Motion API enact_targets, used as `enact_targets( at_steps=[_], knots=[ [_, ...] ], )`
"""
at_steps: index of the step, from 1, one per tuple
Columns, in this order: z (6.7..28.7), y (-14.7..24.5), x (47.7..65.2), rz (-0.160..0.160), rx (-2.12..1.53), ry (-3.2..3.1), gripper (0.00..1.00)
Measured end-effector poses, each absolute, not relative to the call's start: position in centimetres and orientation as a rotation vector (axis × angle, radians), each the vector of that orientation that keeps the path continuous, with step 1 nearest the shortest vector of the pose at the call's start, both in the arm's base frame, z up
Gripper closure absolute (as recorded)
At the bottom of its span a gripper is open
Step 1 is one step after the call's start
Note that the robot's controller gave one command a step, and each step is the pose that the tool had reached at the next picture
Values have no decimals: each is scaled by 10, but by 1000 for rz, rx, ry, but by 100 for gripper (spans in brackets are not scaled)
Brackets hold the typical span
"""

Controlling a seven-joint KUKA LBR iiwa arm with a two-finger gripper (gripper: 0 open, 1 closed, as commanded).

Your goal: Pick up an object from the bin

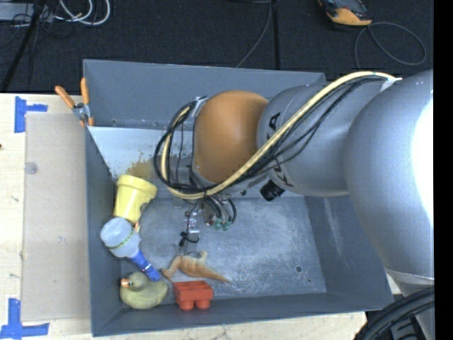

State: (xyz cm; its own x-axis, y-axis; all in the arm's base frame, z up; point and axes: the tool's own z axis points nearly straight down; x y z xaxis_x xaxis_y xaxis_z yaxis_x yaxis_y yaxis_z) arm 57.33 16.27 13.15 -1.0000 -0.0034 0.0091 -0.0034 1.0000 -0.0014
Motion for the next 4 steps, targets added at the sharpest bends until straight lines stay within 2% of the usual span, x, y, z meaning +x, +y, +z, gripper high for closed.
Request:
enact_targets(
  at_steps=[1, 2, 3, 4],
  knots=[
    [136, 162, 575, 1, 1, -3139, 0],
    [132, 156, 559, -2, 80, -3143, 0],
    [94, 149, 534, 0, 198, -3133, 0],
    [74, 132, 529, -7, 211, -3140, 0]
  ],
)
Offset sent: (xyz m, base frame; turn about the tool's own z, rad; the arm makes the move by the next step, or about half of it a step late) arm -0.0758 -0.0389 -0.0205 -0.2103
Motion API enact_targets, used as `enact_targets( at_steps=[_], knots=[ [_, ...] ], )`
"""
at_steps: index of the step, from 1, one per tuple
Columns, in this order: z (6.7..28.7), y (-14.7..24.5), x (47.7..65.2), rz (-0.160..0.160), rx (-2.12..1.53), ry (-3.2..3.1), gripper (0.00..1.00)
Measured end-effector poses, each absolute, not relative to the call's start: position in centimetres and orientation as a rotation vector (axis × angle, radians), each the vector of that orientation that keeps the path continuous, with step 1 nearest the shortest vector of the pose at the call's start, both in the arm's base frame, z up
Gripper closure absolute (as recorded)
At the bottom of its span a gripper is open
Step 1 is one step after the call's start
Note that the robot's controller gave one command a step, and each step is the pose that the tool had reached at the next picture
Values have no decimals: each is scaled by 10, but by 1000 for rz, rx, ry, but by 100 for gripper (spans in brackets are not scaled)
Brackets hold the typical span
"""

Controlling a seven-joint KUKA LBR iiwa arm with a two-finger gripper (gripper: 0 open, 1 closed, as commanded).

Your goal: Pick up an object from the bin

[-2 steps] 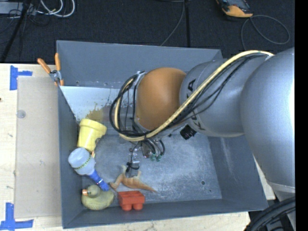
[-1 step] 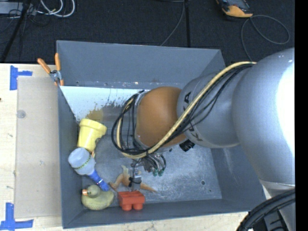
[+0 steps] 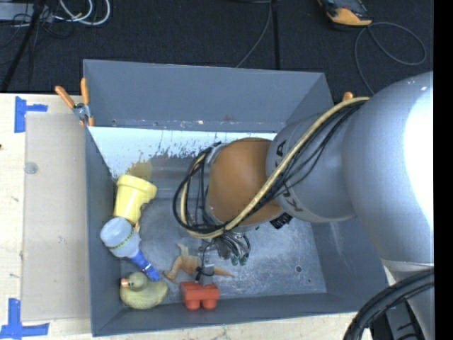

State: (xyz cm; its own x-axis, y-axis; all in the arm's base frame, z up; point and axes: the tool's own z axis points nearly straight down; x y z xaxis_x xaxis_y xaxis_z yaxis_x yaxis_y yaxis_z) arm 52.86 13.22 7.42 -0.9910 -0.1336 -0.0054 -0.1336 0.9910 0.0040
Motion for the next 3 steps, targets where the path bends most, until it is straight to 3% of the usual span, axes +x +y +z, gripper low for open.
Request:
enact_targets(
  at_steps=[1, 2, 3],
  knots=[
    [73, 136, 517, -2, -578, 3076, 100],
    [73, 136, 517, -2, -577, 3076, 100],
    [175, 145, 510, -1, -632, 3066, 100]
  ],
)
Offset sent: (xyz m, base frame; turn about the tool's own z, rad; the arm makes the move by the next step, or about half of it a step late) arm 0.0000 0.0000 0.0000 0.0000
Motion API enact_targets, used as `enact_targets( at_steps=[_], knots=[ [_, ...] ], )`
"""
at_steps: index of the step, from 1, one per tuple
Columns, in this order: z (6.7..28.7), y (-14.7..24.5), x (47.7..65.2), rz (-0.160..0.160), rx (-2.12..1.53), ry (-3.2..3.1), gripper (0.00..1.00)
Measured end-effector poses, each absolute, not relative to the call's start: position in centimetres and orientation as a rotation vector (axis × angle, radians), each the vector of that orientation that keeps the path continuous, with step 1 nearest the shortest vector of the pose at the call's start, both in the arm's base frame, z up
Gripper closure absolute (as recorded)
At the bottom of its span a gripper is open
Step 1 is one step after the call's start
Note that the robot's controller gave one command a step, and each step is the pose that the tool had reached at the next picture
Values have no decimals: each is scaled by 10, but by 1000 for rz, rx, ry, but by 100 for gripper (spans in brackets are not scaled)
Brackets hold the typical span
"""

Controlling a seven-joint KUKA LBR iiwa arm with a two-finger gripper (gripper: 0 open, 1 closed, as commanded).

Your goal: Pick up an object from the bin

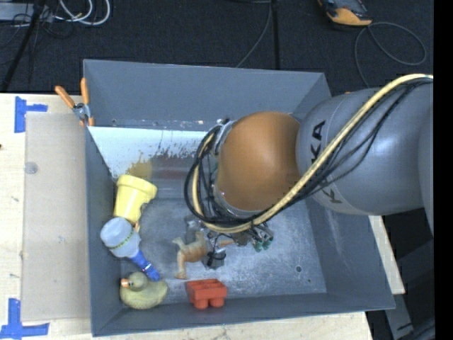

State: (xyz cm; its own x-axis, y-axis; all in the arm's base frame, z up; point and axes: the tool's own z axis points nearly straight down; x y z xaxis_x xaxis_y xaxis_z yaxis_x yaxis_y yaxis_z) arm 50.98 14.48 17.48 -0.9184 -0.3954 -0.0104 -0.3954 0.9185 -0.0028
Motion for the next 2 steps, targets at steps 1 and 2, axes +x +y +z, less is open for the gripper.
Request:
enact_targets(
  at_steps=[1, 2],
  knots=[
    [175, 145, 510, -1, -631, 3067, 100],
    [205, 146, 510, -2, -636, 3075, 100]
  ],
)
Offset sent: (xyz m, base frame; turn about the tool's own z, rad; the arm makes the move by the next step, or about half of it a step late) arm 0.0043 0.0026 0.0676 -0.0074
